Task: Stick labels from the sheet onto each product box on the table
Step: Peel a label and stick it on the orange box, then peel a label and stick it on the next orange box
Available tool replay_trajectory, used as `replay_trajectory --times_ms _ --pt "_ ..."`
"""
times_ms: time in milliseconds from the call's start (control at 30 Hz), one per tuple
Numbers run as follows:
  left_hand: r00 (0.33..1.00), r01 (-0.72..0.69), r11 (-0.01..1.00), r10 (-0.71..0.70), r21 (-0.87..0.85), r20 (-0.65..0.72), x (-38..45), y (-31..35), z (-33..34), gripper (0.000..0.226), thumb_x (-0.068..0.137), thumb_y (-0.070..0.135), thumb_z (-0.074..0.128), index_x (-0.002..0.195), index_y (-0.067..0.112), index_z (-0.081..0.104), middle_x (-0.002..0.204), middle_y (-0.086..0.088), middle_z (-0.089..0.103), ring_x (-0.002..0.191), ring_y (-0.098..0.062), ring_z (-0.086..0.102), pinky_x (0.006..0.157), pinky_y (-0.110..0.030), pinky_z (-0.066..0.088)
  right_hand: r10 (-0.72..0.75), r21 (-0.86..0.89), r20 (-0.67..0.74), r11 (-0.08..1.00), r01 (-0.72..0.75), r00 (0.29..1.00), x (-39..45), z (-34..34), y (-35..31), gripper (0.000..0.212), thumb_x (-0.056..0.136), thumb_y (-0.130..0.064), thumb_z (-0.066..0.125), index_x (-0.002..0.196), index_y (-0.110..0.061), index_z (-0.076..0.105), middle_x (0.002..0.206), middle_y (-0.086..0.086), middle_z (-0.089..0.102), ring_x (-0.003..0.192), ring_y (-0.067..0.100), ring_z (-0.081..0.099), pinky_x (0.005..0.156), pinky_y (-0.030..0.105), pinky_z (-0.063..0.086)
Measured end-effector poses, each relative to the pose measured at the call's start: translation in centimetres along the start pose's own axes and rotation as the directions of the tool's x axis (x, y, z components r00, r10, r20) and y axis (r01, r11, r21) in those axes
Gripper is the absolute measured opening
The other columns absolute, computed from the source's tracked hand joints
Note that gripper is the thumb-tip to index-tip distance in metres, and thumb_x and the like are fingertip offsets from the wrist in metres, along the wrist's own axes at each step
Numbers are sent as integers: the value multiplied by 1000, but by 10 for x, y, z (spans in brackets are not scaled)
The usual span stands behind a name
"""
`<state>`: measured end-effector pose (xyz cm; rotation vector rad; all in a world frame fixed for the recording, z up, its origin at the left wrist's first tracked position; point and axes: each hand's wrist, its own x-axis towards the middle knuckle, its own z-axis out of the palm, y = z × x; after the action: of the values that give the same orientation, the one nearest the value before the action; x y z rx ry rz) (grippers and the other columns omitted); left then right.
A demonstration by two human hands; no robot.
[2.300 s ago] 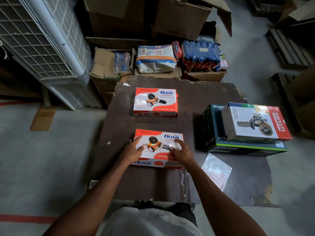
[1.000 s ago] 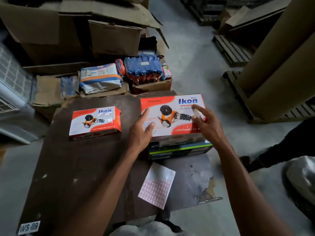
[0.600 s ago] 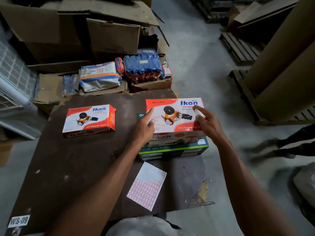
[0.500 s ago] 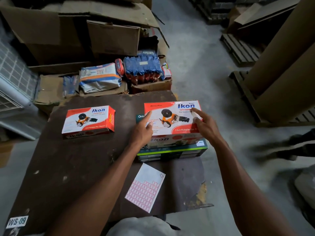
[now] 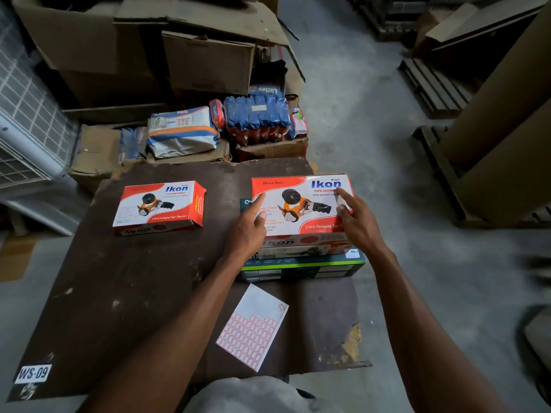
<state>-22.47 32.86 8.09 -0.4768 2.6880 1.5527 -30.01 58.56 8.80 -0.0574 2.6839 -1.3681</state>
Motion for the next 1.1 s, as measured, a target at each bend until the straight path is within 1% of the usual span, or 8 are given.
replay_trajectory --times_ms 200,367,433,567,700,833,1000,1100 --pt "999 -21 1000 20 5 25 1 -2 -1 53 108 31 43 156 46 27 140 -2 59 99 -14 69 59 -28 59 7 -23 -19 1000 -8 1000 -4 1 0 47 108 -37 48 155 -33 43 160 5 39 121 24 60 83 31 53" --pt "999 -38 999 38 18 34 2 -7 -3 60 106 35 47 158 46 17 141 -1 60 104 -16 69 70 -36 64 34 -82 -64 996 -40 997 -6 2 0 53 106 -49 48 157 -36 40 166 6 31 137 31 51 99 49 55" --pt "997 -60 998 60 -9 40 0 -9 -5 64 105 37 50 158 47 17 144 2 58 109 -15 68 72 -31 63 42 -183 -87 981 -57 995 -8 2 1 56 104 -58 45 156 -42 37 169 5 26 150 37 34 116 68 34" --pt "998 -66 995 65 -81 -16 -5 -17 -19 68 98 47 57 153 60 17 160 -1 41 135 -22 54 97 -44 58 -30 -245 -166 969 -12 986 -33 5 -15 57 104 -58 43 156 -36 39 170 7 24 159 33 5 122 65 -2" --pt "975 -153 980 128 -127 -184 -38 -25 -36 60 100 39 56 154 48 31 160 17 32 146 -7 34 113 -31 39 -121 -64 -423 993 103 898 -82 27 -47 44 100 -41 53 142 -29 58 161 5 42 158 29 16 124 61 21" --pt "971 -108 965 51 -238 -234 -82 -54 -49 53 97 45 56 141 65 35 154 23 39 137 -10 43 108 -30 42 -198 15 -594 966 257 779 -132 72 -76 28 97 -15 63 123 -11 72 131 9 64 127 25 54 104 32 48" --pt "983 16 952 -70 -304 -168 -125 -119 -76 53 89 56 59 138 65 43 152 24 45 139 -12 46 110 -30 43 -279 137 -317 932 335 907 -165 147 -97 27 95 -8 62 119 -16 72 122 1 68 117 19 62 96 28 53" --pt "978 74 938 -135 -338 -161 -143 -156 -107 50 96 35 64 138 55 45 143 37 47 138 -11 47 108 -19 41 -262 203 -159 935 292 952 -174 195 -107 31 97 -5 63 120 -23 72 117 -8 68 109 13 65 89 31 55"
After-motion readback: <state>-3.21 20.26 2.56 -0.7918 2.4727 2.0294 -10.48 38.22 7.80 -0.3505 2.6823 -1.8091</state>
